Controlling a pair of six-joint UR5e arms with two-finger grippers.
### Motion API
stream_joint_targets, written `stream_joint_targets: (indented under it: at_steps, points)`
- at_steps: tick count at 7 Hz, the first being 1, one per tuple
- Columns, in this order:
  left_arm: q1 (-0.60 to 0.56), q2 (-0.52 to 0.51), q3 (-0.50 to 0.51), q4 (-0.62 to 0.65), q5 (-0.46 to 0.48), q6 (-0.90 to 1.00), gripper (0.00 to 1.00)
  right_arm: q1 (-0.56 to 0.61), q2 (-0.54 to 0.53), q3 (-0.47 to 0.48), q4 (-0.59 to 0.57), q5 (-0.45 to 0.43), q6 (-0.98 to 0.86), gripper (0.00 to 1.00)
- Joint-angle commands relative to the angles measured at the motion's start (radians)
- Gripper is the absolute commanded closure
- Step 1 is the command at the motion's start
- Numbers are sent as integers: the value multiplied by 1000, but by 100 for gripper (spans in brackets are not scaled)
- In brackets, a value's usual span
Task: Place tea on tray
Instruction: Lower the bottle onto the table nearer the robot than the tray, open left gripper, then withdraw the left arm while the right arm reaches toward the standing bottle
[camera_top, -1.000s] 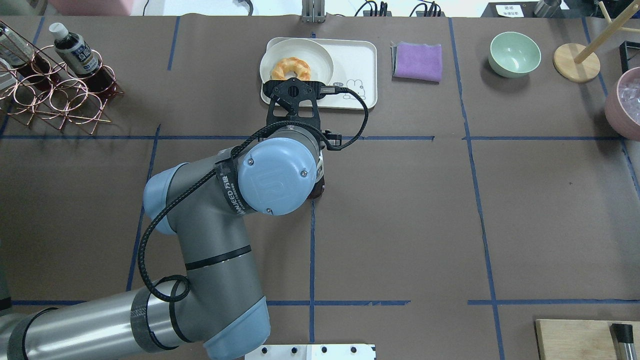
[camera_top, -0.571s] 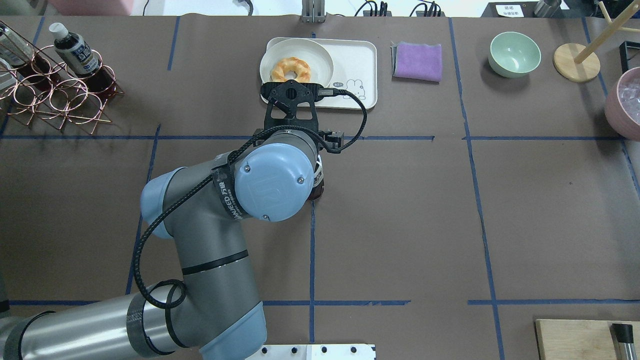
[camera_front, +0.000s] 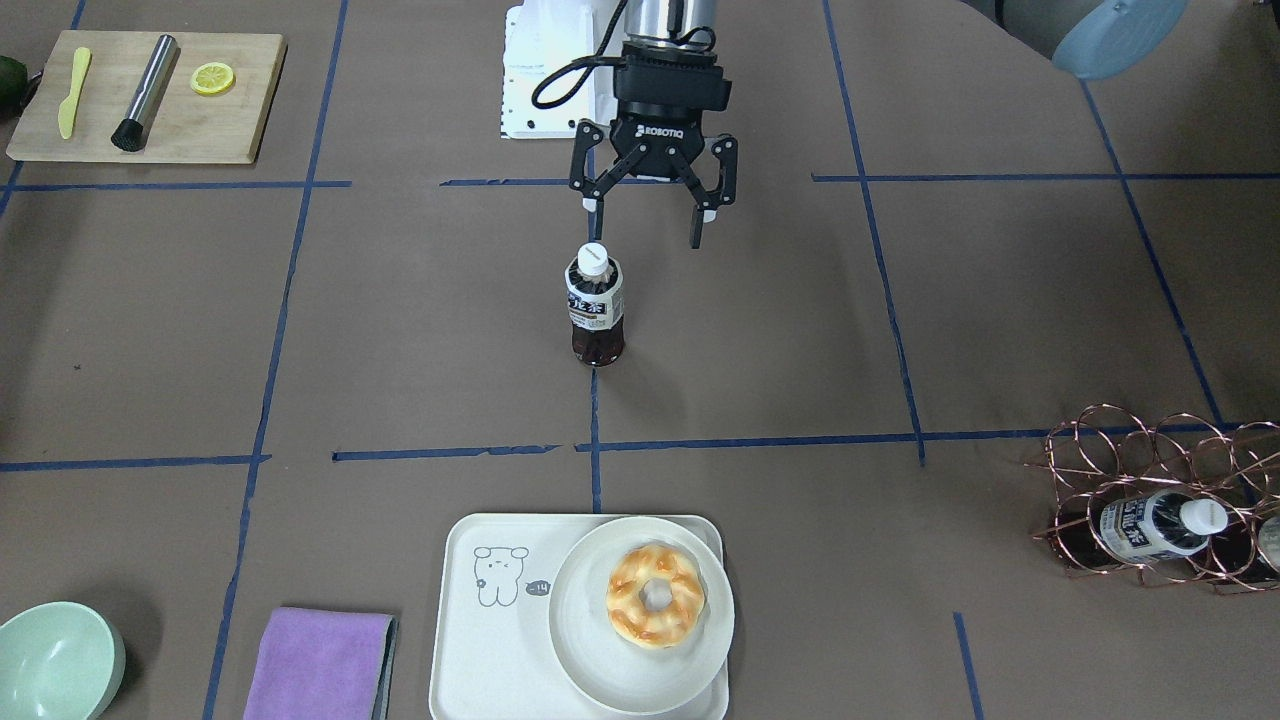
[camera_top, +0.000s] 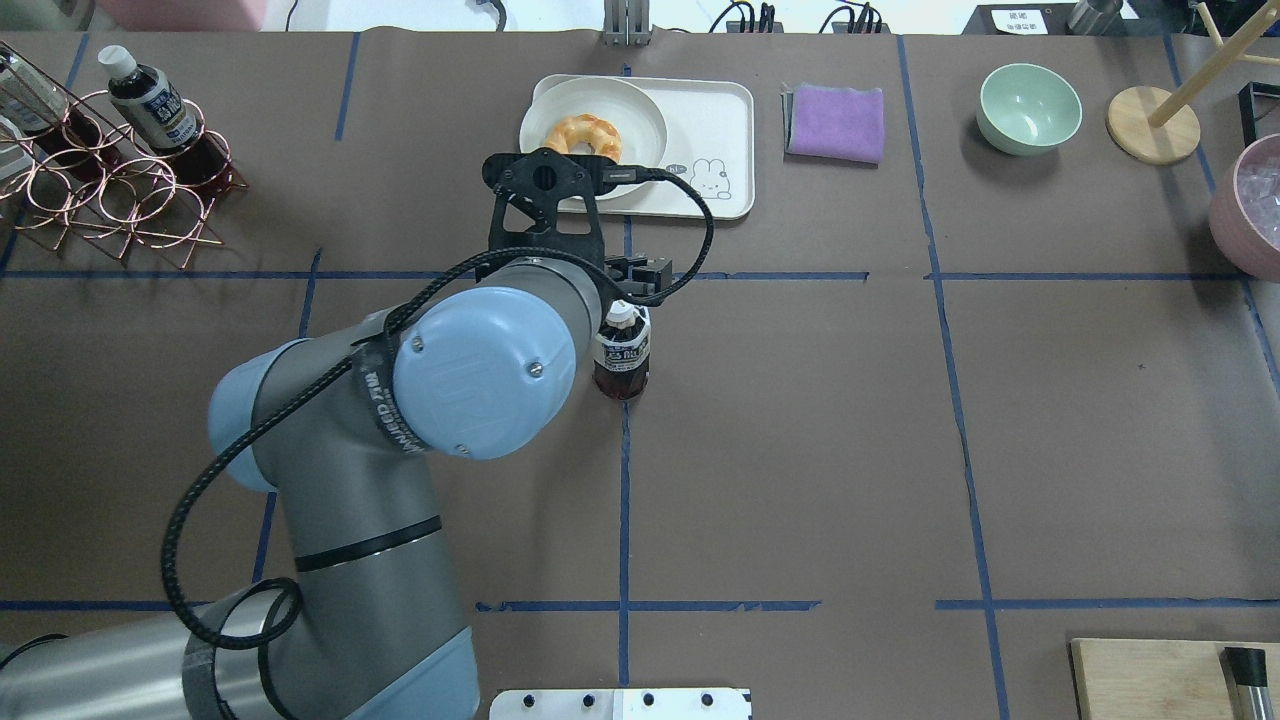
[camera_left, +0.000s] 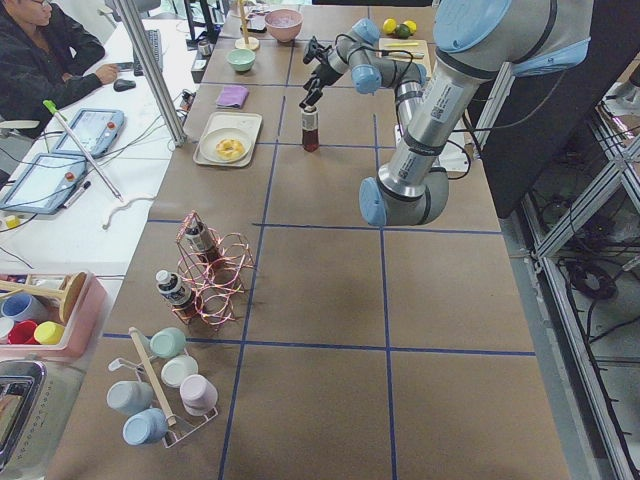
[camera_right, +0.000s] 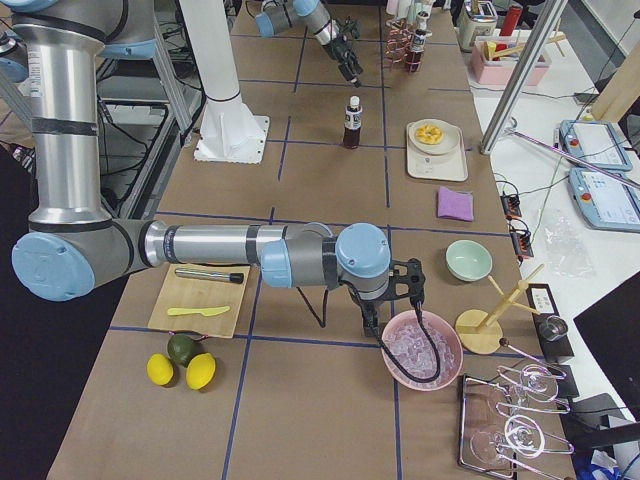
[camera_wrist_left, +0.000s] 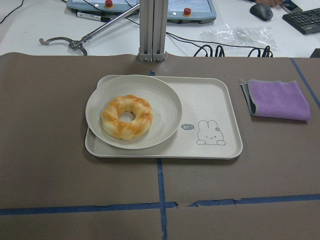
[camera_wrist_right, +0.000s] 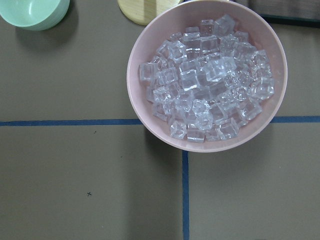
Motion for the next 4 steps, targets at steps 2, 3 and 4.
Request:
stream_joint_targets:
  at_steps: [2, 3, 4]
  points:
    - [-177, 202, -80, 14, -161, 130, 0, -72, 67, 77, 1, -4, 42, 0]
    - [-243, 299, -99, 0, -235, 250, 0, -142, 122, 122, 1, -34, 194, 0]
    - [-324, 334, -103, 9, -356, 321, 0, -234, 203, 164, -10, -103, 346, 0]
